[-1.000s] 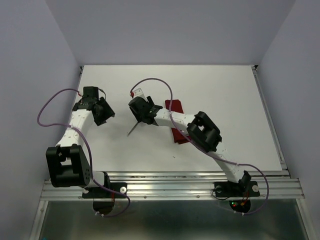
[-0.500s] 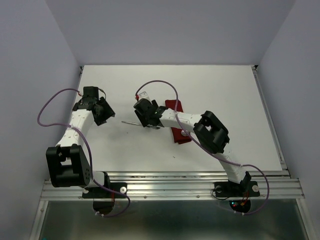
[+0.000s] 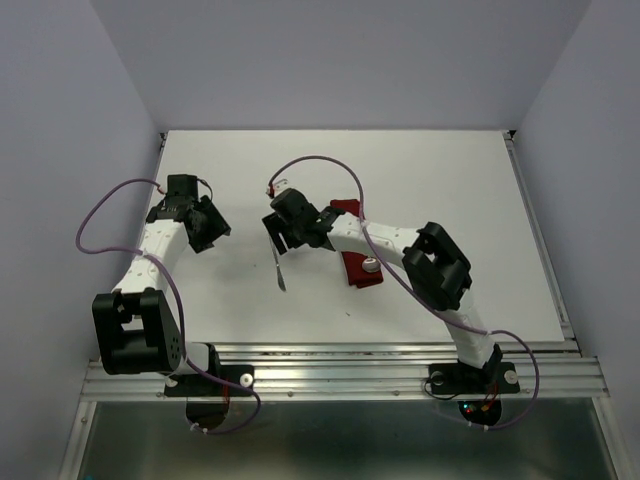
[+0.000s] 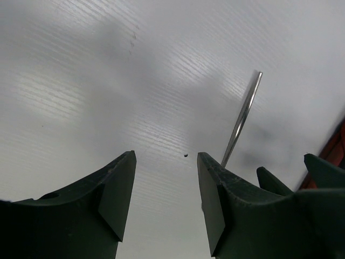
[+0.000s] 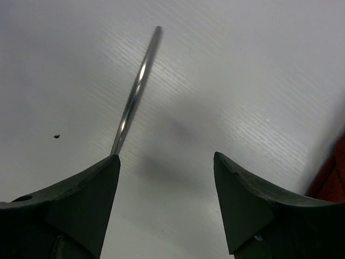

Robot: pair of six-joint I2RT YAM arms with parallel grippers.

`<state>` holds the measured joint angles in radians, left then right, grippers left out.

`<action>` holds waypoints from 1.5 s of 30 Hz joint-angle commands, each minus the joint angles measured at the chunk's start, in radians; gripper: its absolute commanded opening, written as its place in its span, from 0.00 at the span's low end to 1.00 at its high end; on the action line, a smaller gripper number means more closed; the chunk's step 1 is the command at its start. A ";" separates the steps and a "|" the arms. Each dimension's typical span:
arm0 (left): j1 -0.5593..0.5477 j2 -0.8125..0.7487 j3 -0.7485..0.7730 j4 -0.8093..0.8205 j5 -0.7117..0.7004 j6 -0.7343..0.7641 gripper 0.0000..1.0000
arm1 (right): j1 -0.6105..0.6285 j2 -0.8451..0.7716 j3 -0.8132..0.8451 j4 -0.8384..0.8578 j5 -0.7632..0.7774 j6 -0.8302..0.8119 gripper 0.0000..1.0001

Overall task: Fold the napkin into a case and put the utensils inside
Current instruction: Rotate the knife at the center of the board, then pick up the knife from the center of the board.

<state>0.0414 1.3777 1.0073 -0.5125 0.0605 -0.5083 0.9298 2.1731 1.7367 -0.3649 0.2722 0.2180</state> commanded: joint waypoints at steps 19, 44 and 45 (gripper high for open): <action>0.005 -0.008 -0.030 0.025 -0.002 0.014 0.61 | 0.072 0.202 0.121 -0.048 0.005 0.192 0.73; 0.005 -0.020 -0.053 0.038 0.007 0.022 0.61 | 0.072 0.252 0.273 -0.077 0.019 0.193 0.81; 0.005 -0.022 -0.055 0.039 0.009 0.024 0.61 | 0.063 0.258 0.282 -0.078 0.006 0.196 0.81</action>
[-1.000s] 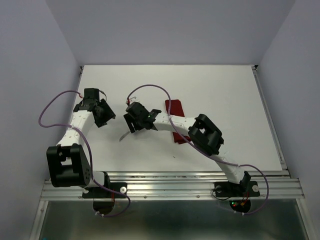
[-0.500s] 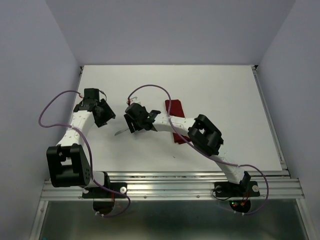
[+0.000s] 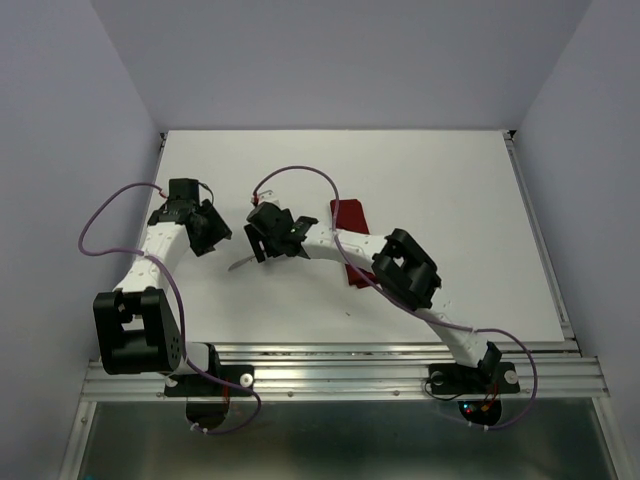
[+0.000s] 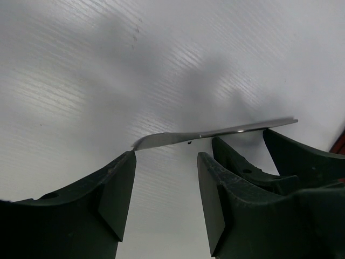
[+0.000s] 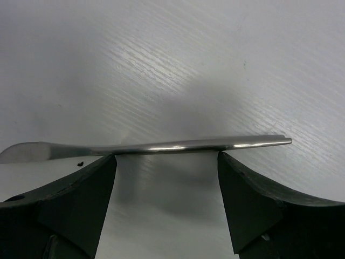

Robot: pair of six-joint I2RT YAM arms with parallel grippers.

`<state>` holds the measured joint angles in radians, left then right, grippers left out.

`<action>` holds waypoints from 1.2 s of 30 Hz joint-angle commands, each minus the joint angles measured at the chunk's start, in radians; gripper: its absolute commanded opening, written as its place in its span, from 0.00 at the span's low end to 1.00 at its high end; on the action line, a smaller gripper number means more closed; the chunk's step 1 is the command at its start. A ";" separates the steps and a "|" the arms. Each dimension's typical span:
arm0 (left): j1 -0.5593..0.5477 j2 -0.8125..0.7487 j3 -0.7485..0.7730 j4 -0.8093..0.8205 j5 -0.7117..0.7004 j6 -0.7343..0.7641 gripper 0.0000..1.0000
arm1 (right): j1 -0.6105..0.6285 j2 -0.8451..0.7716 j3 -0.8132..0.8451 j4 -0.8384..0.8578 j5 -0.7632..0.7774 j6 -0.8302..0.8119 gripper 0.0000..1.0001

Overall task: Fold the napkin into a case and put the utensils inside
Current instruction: Pick up the knife from the center of the board.

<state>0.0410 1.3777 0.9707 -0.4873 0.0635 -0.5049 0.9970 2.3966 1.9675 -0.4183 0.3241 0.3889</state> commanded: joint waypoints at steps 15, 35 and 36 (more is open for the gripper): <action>0.005 -0.026 -0.021 0.013 0.001 0.031 0.61 | -0.005 0.078 0.146 -0.051 -0.074 0.048 0.85; 0.005 -0.011 -0.009 0.015 -0.004 0.029 0.61 | -0.005 0.041 0.085 -0.064 0.030 -0.073 0.31; 0.005 -0.012 -0.010 0.015 -0.004 0.029 0.61 | -0.005 0.007 0.036 -0.025 0.004 -0.091 0.26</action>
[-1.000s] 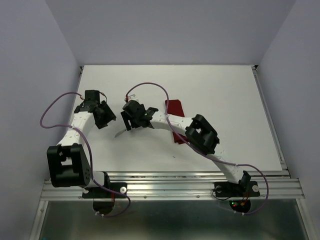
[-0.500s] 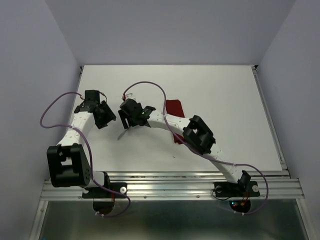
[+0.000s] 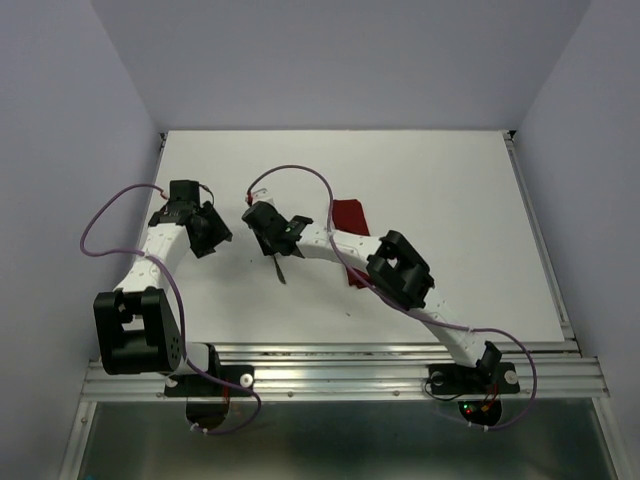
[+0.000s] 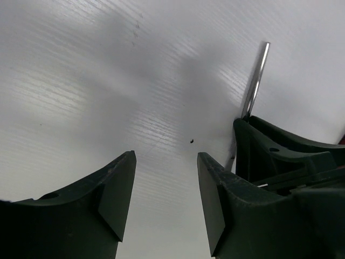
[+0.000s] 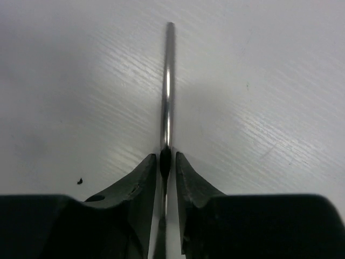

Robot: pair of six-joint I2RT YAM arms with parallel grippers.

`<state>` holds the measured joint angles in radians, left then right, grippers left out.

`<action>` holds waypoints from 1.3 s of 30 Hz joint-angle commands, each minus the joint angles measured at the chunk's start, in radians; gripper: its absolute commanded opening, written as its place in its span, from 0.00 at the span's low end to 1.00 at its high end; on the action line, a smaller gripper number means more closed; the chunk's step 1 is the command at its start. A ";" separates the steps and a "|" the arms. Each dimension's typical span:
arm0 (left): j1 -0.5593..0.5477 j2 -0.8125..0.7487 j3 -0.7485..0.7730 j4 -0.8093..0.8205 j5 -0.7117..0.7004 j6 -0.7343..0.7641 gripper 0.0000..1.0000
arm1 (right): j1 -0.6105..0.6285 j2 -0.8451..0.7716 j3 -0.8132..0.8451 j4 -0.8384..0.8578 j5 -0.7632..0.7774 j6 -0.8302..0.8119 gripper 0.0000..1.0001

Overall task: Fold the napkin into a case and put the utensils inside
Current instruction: Pick up the knife from the center of the board.

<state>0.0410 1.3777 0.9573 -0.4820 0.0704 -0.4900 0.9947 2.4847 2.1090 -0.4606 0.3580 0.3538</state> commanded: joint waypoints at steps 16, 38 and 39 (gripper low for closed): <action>0.002 -0.009 -0.026 0.049 0.048 0.008 0.61 | -0.002 -0.434 -0.667 0.149 -0.114 -0.119 0.07; -0.182 0.141 0.123 0.062 0.046 -0.038 0.61 | -0.002 -0.561 -0.933 0.181 -0.096 0.016 0.41; -0.184 0.142 0.124 0.062 0.048 -0.039 0.61 | -0.002 -0.538 -0.910 0.178 -0.099 0.016 0.39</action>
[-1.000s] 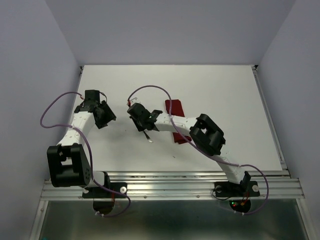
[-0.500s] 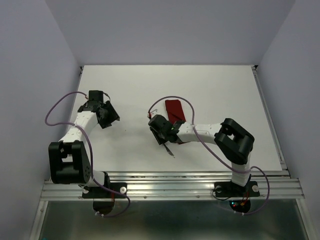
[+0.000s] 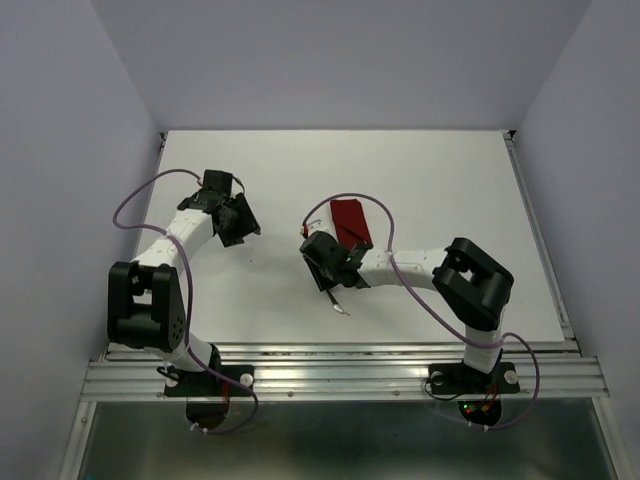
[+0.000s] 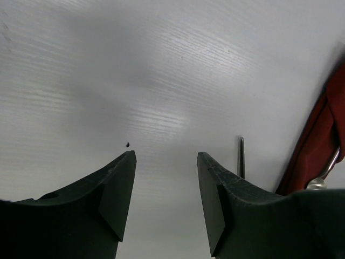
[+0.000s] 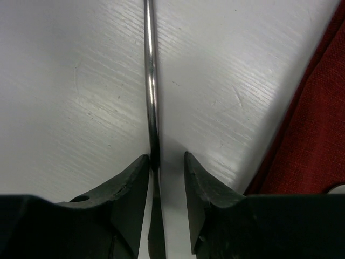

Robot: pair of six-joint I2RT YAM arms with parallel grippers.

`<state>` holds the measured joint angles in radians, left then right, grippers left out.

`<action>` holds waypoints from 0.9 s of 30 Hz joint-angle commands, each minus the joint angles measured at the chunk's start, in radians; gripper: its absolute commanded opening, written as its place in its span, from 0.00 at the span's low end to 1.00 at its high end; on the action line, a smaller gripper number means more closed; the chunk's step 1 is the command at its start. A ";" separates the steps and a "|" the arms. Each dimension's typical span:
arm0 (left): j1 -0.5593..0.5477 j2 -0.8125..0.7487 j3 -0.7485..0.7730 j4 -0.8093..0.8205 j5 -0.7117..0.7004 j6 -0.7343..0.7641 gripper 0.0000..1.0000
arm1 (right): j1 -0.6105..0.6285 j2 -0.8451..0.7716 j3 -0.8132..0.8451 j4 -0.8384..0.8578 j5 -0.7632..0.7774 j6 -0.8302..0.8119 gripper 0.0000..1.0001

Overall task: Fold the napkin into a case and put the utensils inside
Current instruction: Pick up the knife from the center of the board.

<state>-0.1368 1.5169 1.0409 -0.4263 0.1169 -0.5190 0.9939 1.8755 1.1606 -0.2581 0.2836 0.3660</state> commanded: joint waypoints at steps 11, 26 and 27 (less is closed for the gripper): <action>-0.020 0.058 0.088 0.009 0.020 0.008 0.61 | -0.001 0.016 0.042 -0.024 0.003 0.031 0.01; -0.195 0.360 0.502 -0.020 0.153 -0.016 0.61 | -0.092 -0.275 -0.045 -0.085 0.002 0.042 0.01; -0.204 0.385 0.533 -0.020 0.162 -0.019 0.61 | -0.112 -0.283 -0.050 -0.101 0.000 0.044 0.01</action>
<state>-0.3058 1.8648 1.4757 -0.4404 0.2192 -0.5285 0.9260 1.6512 1.1343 -0.3145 0.2802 0.3923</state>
